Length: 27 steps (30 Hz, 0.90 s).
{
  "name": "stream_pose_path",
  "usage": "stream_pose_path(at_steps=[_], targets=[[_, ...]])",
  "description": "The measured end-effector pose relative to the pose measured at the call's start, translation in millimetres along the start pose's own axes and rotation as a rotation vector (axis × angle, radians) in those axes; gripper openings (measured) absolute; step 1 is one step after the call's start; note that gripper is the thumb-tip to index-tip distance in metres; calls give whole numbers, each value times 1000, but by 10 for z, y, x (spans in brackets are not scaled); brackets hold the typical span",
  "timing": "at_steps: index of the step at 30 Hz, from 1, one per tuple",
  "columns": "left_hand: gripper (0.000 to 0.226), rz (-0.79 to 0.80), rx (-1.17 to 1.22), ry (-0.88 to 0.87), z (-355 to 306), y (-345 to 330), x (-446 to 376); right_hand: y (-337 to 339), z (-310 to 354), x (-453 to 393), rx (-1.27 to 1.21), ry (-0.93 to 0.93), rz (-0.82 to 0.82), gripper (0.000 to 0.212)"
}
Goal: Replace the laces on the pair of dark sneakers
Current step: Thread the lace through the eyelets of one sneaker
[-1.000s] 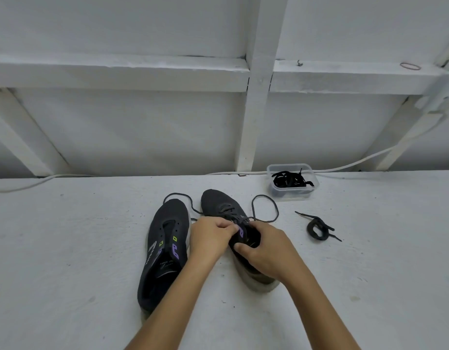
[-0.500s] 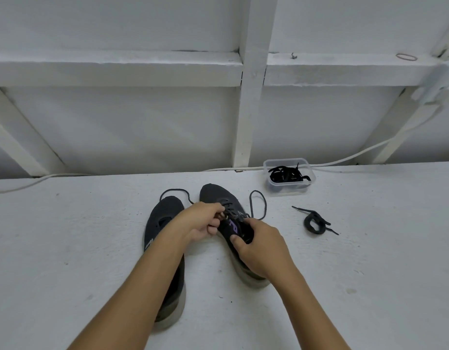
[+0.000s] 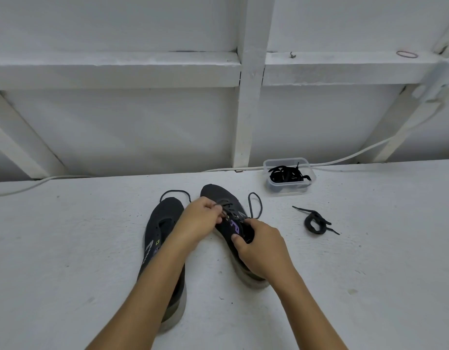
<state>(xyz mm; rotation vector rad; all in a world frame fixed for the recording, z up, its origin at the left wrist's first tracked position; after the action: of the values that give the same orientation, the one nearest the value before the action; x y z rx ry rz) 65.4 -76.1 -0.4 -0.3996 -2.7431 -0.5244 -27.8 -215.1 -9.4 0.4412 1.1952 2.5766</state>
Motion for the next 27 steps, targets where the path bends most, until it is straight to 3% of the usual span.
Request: stream_pose_path(at_steps=[3,4,7,10,12,14,17,20,22,25,27], targets=[[23,29,339,191,-25,122,-58,-8,-1,4,-17,-4,1,38],[24,5,277,180,-37,177,-70,-8,-6,4,-24,-3,1,37],[26,-114,-255,2,-63,299,-56,-5,-17,6,-30,6,-7,33],[34,-160,-423,-94,-57,236,100,-2,-4,1,-23,10,-20,32],[23,-288,-575,-308,-36,92,215,-1,-2,0,-12,15,-26,31],[11,-270,-650,-488,-30,-63,286,-7,-6,3,-13,18,-26,30],[18,-138,-720,-429,7,-160,268,-6,-5,14,-26,20,-24,30],[17,-138,-852,-408,-16,-154,215,-1,-12,23,-33,16,-17,31],[14,-225,-804,-396,-54,-44,203,1,-17,21,-42,16,-12,32],[13,-534,-601,-329,-78,321,193,-2,-23,19,-55,1,5,35],[9,-592,-632,-371,-57,440,214,-9,-16,19,-48,0,8,34]])
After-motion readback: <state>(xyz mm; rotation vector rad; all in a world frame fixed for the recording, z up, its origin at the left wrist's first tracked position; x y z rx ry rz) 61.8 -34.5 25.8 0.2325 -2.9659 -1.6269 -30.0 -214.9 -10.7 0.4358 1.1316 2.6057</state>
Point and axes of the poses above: each hand's wrist, its own x-axis away from the middle knuckle, its own y-axis out of the back of the hand, z = x × y, the point moved 2 cm from there along -x, towards the middle knuckle, and after that the axes turned 3 degrees about -y, right-handed, at the moved point
